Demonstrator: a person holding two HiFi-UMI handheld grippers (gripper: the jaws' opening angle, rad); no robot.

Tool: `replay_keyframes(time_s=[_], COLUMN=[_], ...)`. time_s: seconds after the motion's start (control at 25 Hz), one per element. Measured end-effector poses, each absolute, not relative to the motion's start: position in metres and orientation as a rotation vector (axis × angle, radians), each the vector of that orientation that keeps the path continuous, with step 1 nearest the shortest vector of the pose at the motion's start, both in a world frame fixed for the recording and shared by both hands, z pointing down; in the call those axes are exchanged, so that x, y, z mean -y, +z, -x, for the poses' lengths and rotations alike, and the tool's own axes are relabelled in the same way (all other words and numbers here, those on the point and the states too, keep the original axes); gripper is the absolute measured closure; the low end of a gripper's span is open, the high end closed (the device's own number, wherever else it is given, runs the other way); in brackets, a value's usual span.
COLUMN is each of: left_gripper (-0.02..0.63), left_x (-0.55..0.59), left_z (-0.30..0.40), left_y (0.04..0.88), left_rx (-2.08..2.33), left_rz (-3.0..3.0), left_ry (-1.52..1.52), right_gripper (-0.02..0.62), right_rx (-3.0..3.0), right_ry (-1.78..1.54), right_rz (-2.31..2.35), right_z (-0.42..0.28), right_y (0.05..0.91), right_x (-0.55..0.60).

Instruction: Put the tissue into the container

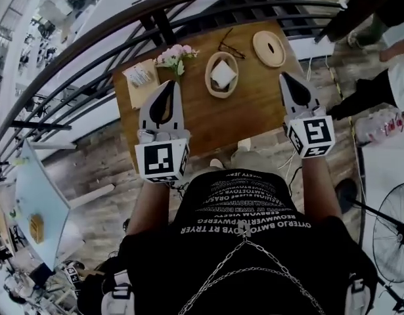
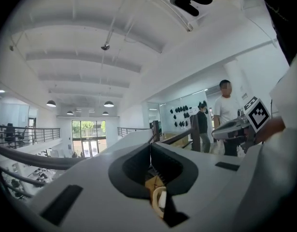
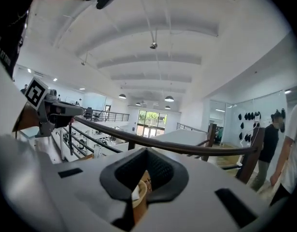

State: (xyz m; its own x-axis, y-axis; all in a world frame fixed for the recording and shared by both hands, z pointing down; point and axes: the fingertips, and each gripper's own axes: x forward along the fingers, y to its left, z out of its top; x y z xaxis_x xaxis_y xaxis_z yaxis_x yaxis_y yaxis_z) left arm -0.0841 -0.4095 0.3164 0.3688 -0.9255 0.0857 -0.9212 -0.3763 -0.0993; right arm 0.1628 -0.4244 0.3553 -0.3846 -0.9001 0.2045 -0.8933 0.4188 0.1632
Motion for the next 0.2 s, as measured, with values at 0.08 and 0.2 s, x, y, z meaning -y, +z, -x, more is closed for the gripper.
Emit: replay_keyframes(time_s=[0.08, 0.2], left_gripper=[0.577, 0.577], left_x=[0.421, 0.444], left_z=[0.077, 0.066], left_y=[0.321, 0.325], left_rx=[-1.729, -1.715], left_rz=[2.577, 2.576], left_ry=[-0.196, -0.218], right_gripper=[0.581, 0.581], right_rx=[2.408, 2.407], right_ry=[-0.023, -0.006], right_rz=[-1.547, -1.521], right_z=[-0.164, -0.165], right_y=[0.364, 0.372], right_x=[0.435, 0.455])
